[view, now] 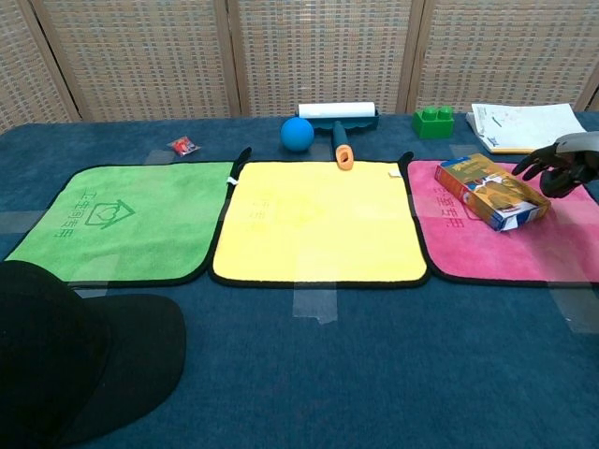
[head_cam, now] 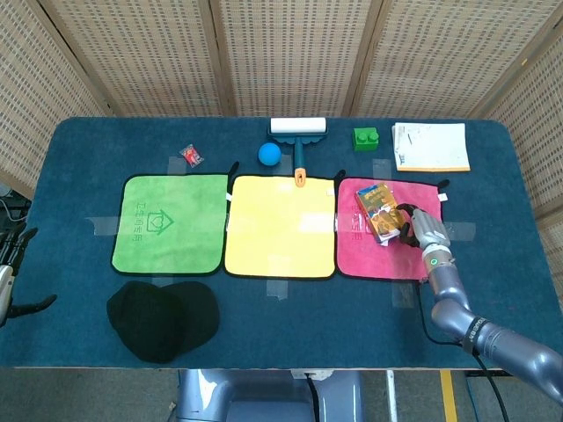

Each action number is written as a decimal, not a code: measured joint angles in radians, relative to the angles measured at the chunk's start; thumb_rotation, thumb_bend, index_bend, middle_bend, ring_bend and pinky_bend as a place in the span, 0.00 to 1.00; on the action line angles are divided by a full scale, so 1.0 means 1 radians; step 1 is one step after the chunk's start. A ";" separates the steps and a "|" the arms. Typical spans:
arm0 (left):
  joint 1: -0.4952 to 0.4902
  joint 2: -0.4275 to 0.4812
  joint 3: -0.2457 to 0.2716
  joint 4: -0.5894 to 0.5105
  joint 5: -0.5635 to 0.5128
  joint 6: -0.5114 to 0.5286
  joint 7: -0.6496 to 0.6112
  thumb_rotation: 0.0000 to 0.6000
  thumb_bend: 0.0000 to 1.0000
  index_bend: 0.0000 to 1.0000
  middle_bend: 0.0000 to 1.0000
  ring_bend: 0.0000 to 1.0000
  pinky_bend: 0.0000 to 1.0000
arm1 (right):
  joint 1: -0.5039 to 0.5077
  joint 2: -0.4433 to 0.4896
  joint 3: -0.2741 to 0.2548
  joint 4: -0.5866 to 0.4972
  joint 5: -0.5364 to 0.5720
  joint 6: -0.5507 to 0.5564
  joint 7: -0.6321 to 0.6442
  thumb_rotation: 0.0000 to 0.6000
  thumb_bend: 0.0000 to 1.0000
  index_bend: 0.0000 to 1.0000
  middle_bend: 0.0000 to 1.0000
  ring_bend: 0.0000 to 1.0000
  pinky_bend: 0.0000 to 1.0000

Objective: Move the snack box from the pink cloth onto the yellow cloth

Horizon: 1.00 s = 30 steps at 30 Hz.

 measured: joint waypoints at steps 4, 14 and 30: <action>-0.001 -0.001 0.001 0.001 -0.004 -0.004 0.001 1.00 0.00 0.00 0.00 0.00 0.00 | 0.020 -0.010 -0.009 -0.005 0.024 -0.005 -0.012 1.00 1.00 0.21 0.22 0.16 0.26; -0.008 -0.005 0.002 0.003 -0.012 -0.017 0.008 1.00 0.00 0.00 0.00 0.00 0.00 | 0.049 -0.013 -0.001 -0.092 0.005 -0.009 0.006 1.00 1.00 0.21 0.22 0.17 0.26; -0.006 0.008 0.001 0.004 -0.012 -0.015 -0.024 1.00 0.00 0.00 0.00 0.00 0.00 | 0.159 -0.083 -0.007 -0.142 0.044 0.058 -0.049 1.00 1.00 0.22 0.23 0.18 0.27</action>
